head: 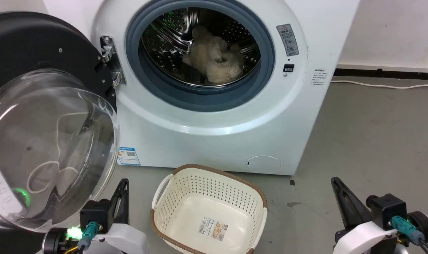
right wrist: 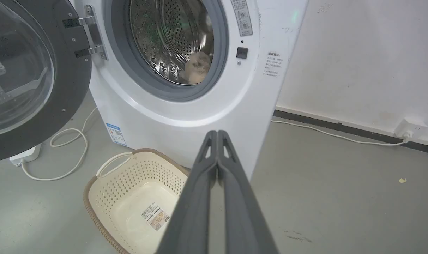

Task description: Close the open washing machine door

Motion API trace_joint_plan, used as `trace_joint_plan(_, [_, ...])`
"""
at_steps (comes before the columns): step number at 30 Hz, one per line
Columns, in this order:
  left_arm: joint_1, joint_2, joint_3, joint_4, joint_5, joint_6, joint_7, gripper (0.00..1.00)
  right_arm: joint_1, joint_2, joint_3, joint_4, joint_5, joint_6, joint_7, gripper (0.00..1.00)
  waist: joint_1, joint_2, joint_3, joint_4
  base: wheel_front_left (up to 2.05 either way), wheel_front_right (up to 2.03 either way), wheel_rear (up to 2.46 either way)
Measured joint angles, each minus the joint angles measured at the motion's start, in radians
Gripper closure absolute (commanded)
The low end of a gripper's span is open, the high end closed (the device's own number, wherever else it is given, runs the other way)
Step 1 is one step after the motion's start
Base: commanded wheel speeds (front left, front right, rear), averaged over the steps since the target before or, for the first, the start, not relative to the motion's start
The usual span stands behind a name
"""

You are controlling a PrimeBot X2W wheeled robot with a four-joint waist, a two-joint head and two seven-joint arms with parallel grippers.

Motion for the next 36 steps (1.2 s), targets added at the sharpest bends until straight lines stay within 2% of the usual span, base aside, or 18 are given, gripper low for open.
trace_joint_plan(31, [0.0,0.0,0.0,0.0,0.0,0.0,0.0,1.0,0.0,0.0,0.0,0.0,0.0,0.0,0.0,1.0,0.0,0.0,0.0,0.0,0.0,0.0,0.0])
trace_joint_plan(32, [0.0,0.0,0.0,0.0,0.0,0.0,0.0,0.0,0.0,0.0,0.0,0.0,0.0,0.0,0.0,0.0,0.0,0.0,0.0,0.0,0.0,0.0,0.0])
trace_joint_plan(36, [0.001,0.0,-0.001,0.001,0.0,0.0,0.0,0.0,0.001,0.0,0.0,0.001,0.001,0.0,0.0,0.0,0.0,0.0,0.0,0.0,0.0,0.0,0.0])
